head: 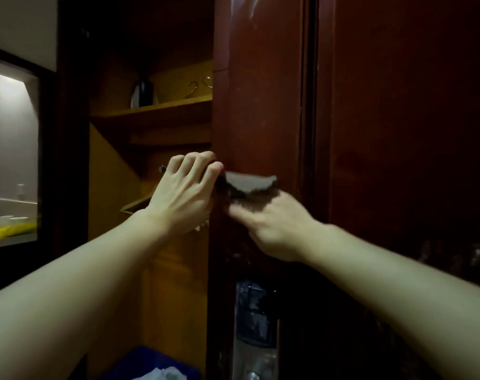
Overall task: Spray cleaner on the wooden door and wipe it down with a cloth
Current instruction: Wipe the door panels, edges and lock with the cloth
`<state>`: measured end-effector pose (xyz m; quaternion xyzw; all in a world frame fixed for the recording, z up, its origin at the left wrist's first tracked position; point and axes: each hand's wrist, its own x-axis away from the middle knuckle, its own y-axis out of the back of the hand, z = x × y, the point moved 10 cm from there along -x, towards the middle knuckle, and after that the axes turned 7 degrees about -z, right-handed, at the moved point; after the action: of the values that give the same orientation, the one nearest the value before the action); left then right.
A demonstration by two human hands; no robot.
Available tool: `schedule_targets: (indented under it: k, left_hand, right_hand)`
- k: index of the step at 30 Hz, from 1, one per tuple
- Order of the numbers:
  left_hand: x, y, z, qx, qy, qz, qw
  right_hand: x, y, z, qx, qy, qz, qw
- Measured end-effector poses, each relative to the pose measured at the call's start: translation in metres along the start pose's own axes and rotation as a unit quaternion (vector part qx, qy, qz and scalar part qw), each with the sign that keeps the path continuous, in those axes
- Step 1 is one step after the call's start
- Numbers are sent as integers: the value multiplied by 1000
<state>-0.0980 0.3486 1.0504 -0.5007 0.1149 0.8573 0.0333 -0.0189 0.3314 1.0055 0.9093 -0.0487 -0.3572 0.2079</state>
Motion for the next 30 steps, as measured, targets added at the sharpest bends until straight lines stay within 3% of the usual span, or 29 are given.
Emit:
schedule_targets:
  k: [3,5,8,11,17,22,25,27,30]
  left_hand:
    - [12,-6,2,-13,-16,12,1000]
    - [17,-8,2,-19,-26,23,999]
    - [20,-6,4,-26,-36,27,999]
    - [18,-4,6,-21,-28,22,999]
    - [17,-7,-14,6,-53,17,998]
    - [9,-5,-35,27,-64,10,998]
    - [9,-5,-46,35,-72,14,997]
    - [13,-6,-53,37,-80,22,996]
    - [23,-11,-59,45,-74,41,995]
  right_hand:
    - [31,-45,49,-57,50,117,990]
    - [43,-50,63,-122,53,152,979]
    - [28,-34,49,-99,53,90,990]
    - [10,-26,32,-61,-3,45,997]
    - [58,-45,70,-131,-2,107,986]
    - [82,-2,36,-75,13,3,997]
    - [82,14,29,-98,-32,-50,993]
    - [78,7,39,-125,-57,-60,989]
    - [82,-14,77,-124,5,-31,992]
